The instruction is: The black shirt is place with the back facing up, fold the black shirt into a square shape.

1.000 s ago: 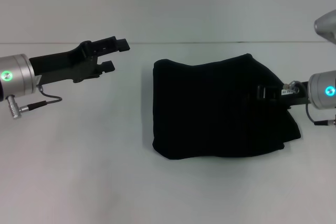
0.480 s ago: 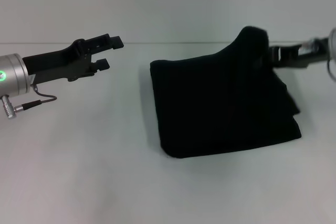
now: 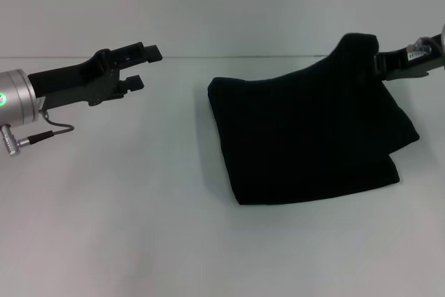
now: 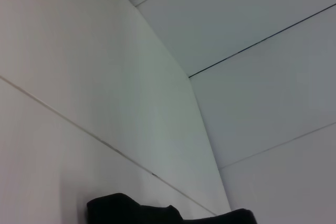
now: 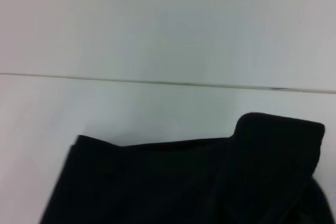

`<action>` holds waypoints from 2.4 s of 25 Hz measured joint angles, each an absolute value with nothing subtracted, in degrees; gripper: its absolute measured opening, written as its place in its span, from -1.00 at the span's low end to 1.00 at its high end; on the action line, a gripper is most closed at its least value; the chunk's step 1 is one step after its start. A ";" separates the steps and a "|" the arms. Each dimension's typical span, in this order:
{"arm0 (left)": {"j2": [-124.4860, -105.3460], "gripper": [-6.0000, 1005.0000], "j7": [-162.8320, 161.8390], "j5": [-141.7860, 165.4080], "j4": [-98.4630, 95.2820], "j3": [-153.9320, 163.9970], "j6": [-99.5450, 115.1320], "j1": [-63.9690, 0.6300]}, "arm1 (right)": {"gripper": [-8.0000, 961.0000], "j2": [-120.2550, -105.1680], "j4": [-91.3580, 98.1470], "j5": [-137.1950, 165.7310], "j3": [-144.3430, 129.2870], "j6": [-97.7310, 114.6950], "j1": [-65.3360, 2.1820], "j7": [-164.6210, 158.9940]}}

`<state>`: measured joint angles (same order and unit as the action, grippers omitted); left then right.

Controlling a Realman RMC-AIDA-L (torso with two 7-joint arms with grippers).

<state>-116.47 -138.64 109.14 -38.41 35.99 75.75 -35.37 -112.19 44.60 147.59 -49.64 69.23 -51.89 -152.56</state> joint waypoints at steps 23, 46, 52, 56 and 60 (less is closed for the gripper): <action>-116.57 0.75 -138.60 109.14 -38.33 35.46 75.77 -35.26 | -0.62 -111.89 32.72 155.64 -53.18 54.77 -52.01 -154.75; -116.57 0.75 -138.15 109.09 -38.32 34.80 75.21 -35.02 | 0.16 -114.05 29.01 140.66 -48.99 50.95 -51.46 -149.29; -116.57 0.75 -138.10 109.09 -38.33 34.80 75.16 -35.10 | 0.17 -114.06 22.83 141.96 -51.35 37.85 -51.93 -149.00; -116.55 0.75 -138.07 109.08 -38.31 34.80 75.17 -35.22 | 0.17 -113.37 28.20 141.91 -50.89 41.97 -51.35 -150.34; -116.42 0.75 -138.22 109.13 -38.31 35.11 76.08 -35.12 | 0.17 -112.61 36.61 140.69 -49.02 51.65 -50.43 -150.58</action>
